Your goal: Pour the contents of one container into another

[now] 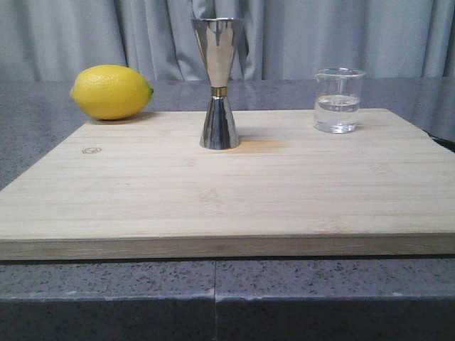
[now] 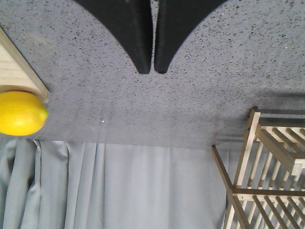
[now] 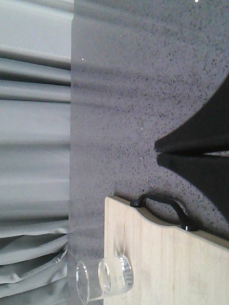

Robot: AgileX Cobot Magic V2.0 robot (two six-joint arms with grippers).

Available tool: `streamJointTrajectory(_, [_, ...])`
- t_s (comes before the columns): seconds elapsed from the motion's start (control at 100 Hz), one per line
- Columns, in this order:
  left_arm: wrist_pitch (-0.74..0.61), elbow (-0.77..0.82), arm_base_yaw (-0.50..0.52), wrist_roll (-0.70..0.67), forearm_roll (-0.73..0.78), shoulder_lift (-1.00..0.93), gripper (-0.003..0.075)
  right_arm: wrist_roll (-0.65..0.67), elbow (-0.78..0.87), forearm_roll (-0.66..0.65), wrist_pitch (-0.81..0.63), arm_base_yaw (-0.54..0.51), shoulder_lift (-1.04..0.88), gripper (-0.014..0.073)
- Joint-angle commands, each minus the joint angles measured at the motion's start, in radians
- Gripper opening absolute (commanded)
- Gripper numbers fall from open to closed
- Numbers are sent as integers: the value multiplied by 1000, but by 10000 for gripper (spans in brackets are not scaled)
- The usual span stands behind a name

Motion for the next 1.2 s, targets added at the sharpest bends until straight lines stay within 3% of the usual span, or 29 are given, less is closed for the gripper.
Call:
streamJointTrajectory(0.0, [-74, 28, 0, -2, -10, -21, -19, -3, 9, -8, -112, -7, -21, -57])
streamJointTrajectory(0.43, [-157, 28, 0, -2, -74, -21, -19, -3, 9, 39, -220, -7, -21, -57])
streamJointTrajectory(0.54, [-165, 11, 0, -2, -134, -21, -19, -3, -1, 115, -205, -7, -21, -57])
streamJointTrajectory(0.64, [-131, -29, 0, -2, -163, -21, -19, -3, -66, 120, -96, -7, -19, -57])
streamJointTrajectory(0.86, [-59, -216, 0, -2, -171, 52, -19, -3, -295, 120, 29, -7, 83, -57])
streamJointTrajectory(1.19, [107, -664, 0, 1, -252, 428, -19, -3, -701, 120, 150, -7, 435, -57])
